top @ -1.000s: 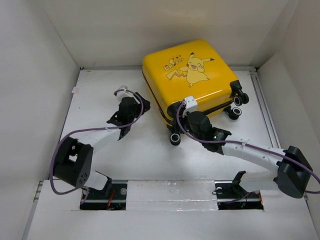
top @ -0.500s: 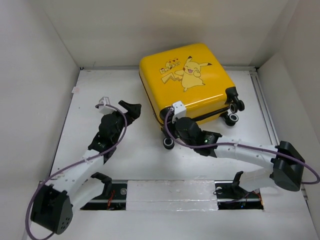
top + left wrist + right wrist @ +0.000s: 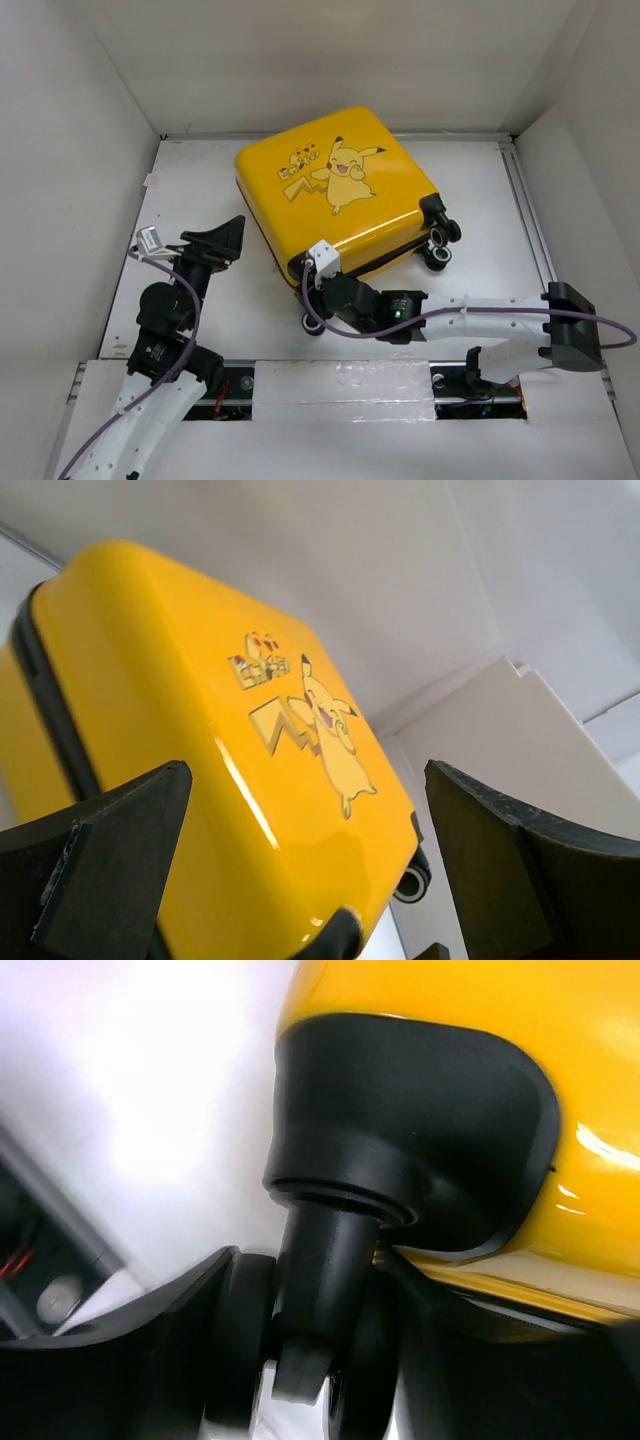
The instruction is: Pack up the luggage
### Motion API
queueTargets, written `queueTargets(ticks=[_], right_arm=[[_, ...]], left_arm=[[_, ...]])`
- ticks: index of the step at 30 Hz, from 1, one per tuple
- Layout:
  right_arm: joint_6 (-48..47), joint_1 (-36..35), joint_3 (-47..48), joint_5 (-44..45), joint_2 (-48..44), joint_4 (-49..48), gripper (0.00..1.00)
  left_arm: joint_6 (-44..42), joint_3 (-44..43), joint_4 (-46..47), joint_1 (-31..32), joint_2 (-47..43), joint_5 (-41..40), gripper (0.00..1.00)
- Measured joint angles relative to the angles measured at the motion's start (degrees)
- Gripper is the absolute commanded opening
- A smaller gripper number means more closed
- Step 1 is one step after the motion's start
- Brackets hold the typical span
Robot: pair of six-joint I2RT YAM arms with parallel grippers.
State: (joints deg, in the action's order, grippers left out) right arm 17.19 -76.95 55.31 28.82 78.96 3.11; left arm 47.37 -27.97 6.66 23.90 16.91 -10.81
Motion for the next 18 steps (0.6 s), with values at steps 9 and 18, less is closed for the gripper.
queueTargets(ticks=[9, 18], right_arm=[[-4.7, -8.0, 6.1, -4.4, -9.2, 0.1, 1.0], [-5.4, -8.6, 0.3, 8.7, -35.4, -1.8, 1.0]], left_arm=[[-2.3, -4.0, -5.7, 0.0, -0.2, 0.5, 1.0], [-4.7, -4.3, -8.2, 0.0, -0.9, 4.8, 1.0]])
